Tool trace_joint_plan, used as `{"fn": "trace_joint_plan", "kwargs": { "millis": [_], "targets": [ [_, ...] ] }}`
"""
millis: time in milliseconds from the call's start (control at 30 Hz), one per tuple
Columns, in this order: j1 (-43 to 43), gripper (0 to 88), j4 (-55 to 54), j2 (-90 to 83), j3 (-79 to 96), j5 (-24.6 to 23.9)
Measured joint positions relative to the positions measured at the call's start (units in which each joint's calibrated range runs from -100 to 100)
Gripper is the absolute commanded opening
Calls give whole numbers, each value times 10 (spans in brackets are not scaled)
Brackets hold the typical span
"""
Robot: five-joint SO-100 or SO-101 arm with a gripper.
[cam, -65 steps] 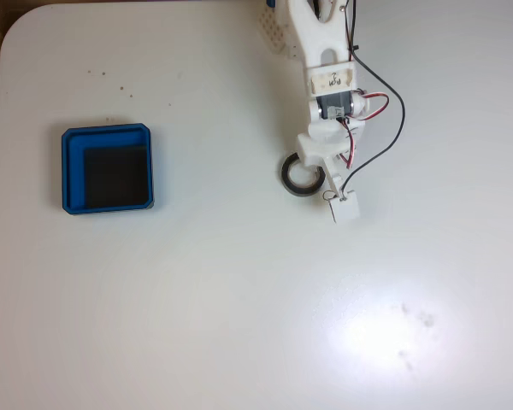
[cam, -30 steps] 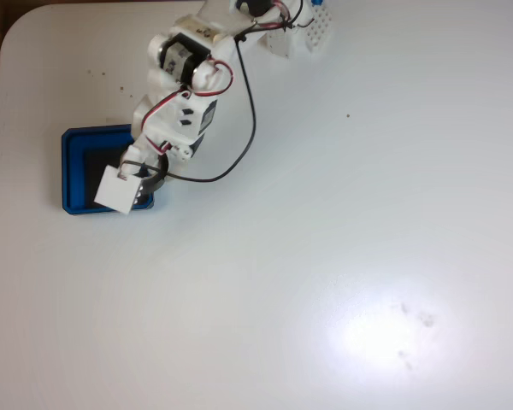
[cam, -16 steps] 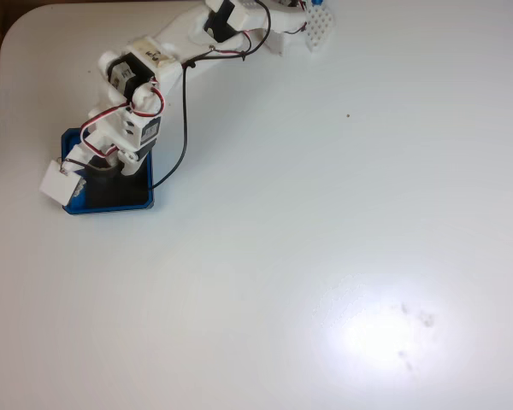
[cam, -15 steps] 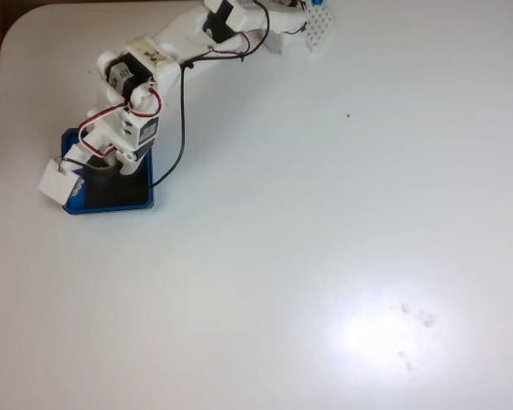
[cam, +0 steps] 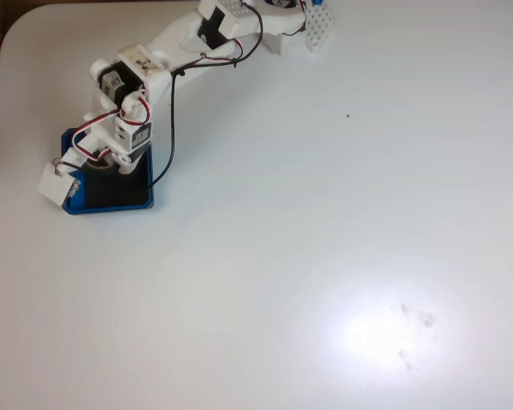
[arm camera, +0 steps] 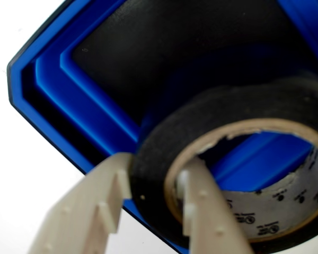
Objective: Pick the black tape roll and drop it in the blue box
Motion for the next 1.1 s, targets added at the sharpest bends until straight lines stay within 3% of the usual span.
{"fn": "trace_joint_plan", "kwargs": {
  "millis": [233,500,1100],
  "targets": [
    [0,16,0,0,0,0],
    [0,144,0,0,0,0],
    [0,151,0,0,-1,0]
  ]
}}
